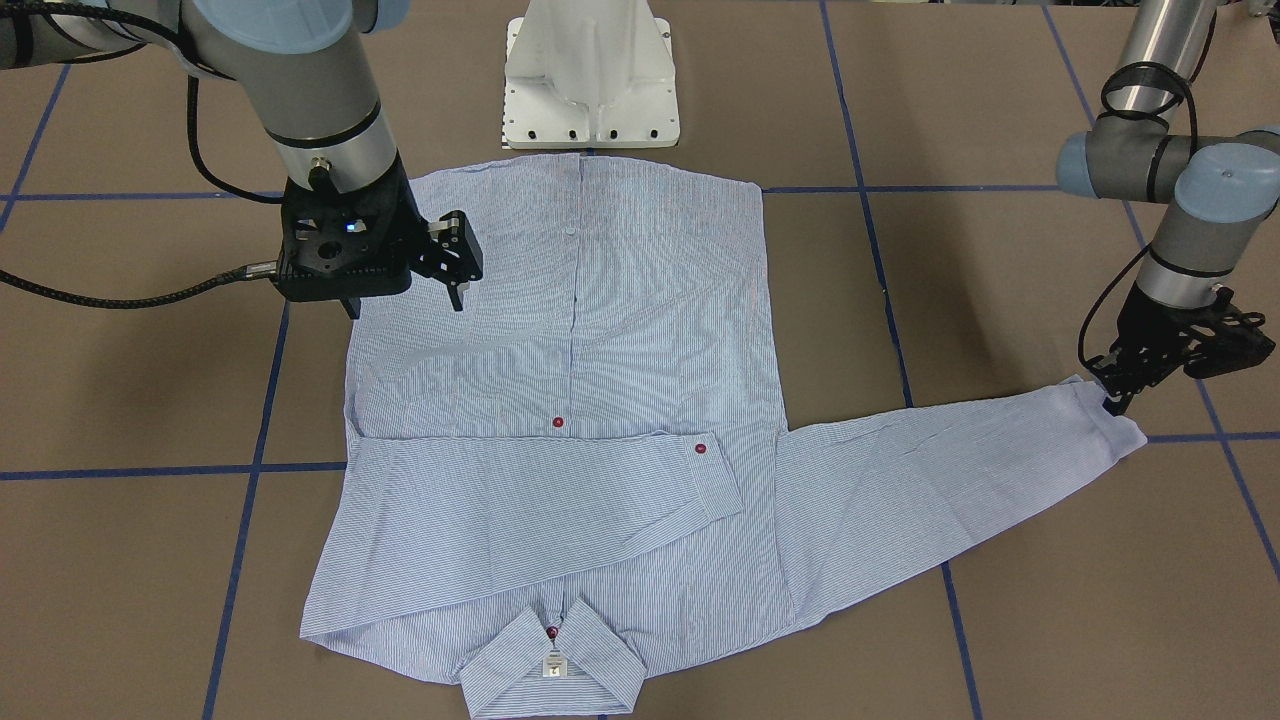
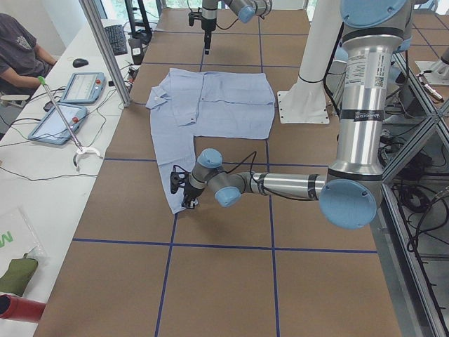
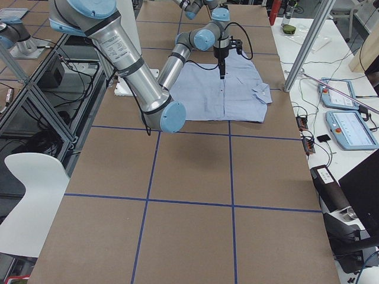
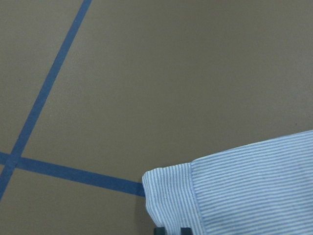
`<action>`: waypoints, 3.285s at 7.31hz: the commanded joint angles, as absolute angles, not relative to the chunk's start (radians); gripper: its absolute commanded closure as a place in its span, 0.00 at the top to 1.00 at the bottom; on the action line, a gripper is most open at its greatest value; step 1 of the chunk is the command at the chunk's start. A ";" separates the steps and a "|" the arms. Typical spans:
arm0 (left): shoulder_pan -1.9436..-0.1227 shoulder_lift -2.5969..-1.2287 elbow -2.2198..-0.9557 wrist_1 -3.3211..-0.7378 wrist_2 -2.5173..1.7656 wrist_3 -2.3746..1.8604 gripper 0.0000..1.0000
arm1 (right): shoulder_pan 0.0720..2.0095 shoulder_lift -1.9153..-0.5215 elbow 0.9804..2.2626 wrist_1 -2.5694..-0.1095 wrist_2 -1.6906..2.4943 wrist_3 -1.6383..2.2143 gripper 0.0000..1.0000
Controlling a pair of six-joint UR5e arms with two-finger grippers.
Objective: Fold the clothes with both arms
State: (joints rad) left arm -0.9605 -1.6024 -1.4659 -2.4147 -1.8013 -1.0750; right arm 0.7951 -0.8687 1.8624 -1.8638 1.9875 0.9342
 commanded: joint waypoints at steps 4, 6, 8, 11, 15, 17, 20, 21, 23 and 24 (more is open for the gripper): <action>-0.962 -1.705 -1.792 -2.008 -1.864 -1.081 0.00 | 0.802 -0.959 1.946 -1.864 2.003 0.933 1.00; -0.951 -1.971 -1.809 -1.701 -1.882 -1.181 0.00 | 0.807 -0.988 1.962 -1.864 2.005 0.933 1.00; -0.881 -2.132 -1.793 -1.600 -1.908 -1.323 0.00 | 0.836 -1.105 2.072 -1.862 2.038 0.928 1.00; -0.819 -2.435 -1.585 -1.608 -1.913 -1.509 0.00 | 0.890 -1.236 2.131 -1.862 2.040 0.800 1.00; -0.755 -2.669 -1.317 -1.745 -1.910 -1.650 0.00 | 1.002 -1.324 2.143 -1.861 2.134 0.651 1.00; -0.747 -2.712 -1.234 -1.836 -1.911 -1.689 0.00 | 1.009 -1.328 2.140 -1.861 2.137 0.647 1.00; -0.724 -2.721 -1.229 -1.865 -1.913 -1.730 0.00 | 1.011 -1.328 2.135 -1.861 2.137 0.647 1.00; -0.700 -2.723 -1.236 -1.865 -1.913 -1.735 0.00 | 1.009 -1.328 2.134 -1.861 2.137 0.647 1.00; -0.670 -2.718 -1.239 -1.865 -1.913 -1.733 0.00 | 1.009 -1.327 2.125 -1.859 2.135 0.646 1.00; -0.663 -2.714 -1.242 -1.864 -1.911 -1.733 0.00 | 1.009 -1.327 2.117 -1.859 2.135 0.646 1.00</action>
